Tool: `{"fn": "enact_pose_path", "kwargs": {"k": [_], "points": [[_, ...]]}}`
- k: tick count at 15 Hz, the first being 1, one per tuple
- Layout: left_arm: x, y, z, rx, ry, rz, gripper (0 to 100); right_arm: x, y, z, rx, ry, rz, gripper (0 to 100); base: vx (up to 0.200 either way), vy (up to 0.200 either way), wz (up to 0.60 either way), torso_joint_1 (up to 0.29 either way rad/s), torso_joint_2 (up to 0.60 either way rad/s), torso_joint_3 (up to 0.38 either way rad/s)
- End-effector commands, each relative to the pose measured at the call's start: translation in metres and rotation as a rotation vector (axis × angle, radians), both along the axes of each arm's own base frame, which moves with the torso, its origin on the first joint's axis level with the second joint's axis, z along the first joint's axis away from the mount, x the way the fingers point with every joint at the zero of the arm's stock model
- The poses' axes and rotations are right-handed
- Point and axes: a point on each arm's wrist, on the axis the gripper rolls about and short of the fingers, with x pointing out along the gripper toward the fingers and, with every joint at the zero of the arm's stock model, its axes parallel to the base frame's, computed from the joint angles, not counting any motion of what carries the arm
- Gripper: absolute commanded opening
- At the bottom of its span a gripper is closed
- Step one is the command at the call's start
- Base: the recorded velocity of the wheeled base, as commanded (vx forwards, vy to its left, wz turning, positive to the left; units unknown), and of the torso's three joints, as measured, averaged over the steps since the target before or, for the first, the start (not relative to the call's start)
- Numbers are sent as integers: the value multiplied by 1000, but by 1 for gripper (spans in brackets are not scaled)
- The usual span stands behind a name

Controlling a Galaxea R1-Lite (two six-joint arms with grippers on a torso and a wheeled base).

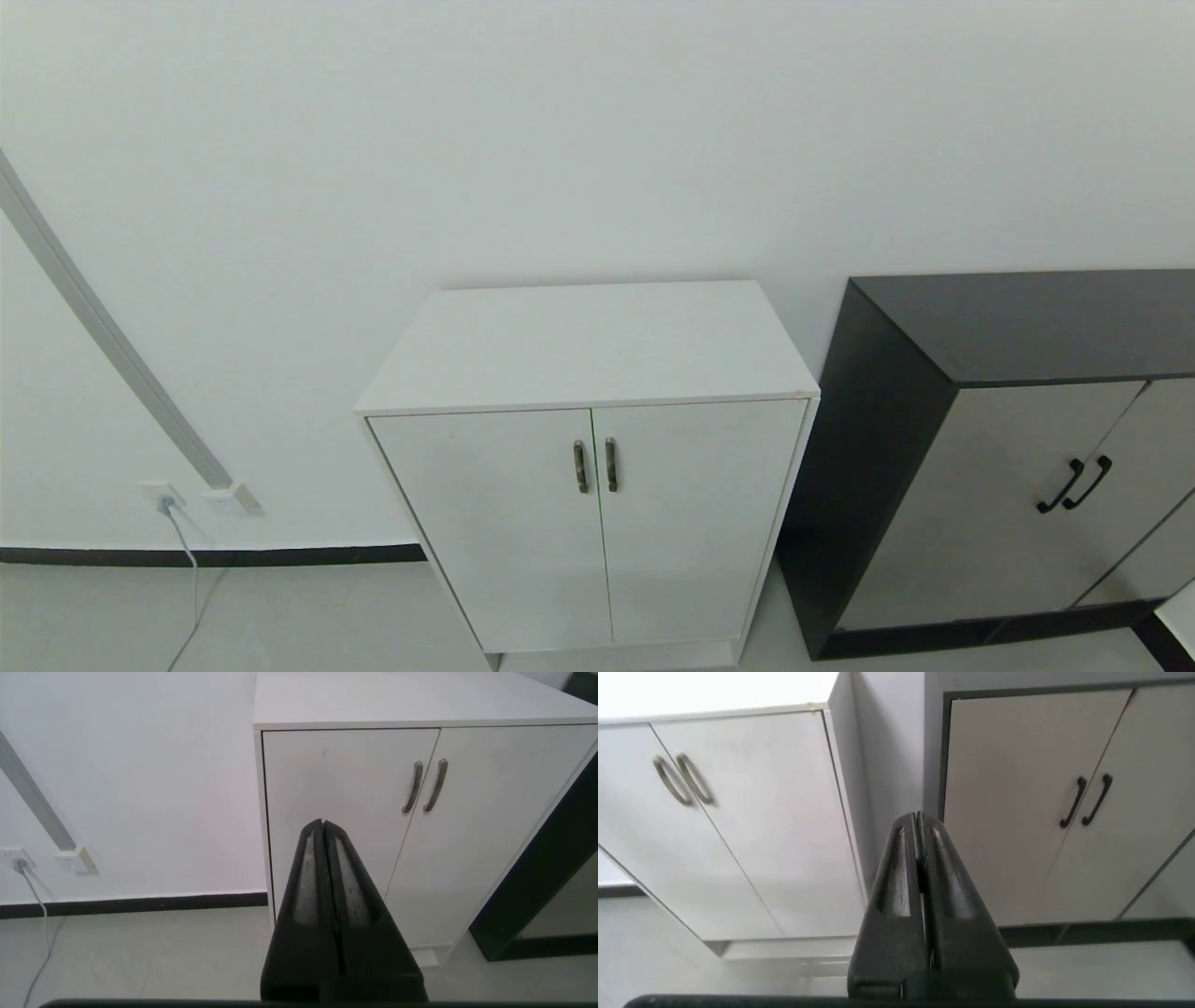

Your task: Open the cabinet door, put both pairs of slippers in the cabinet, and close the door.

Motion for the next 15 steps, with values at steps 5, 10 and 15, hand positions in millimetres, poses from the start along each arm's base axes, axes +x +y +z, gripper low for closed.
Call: {"fn": "enact_pose_path", "kwargs": {"k": [5,10,15], "points": [[0,0,0,0,1,-1,0,0,-2,1,30,-9,-77,0,0,0,0,0,0,0],[0,0,0,0,1,3,0,0,-2,1,29,-9,-77,0,0,0,0,0,0,0],[0,0,0,1,1,3,0,0,-2,1,26,-8,-74,0,0,0,0,0,0,0]]}}
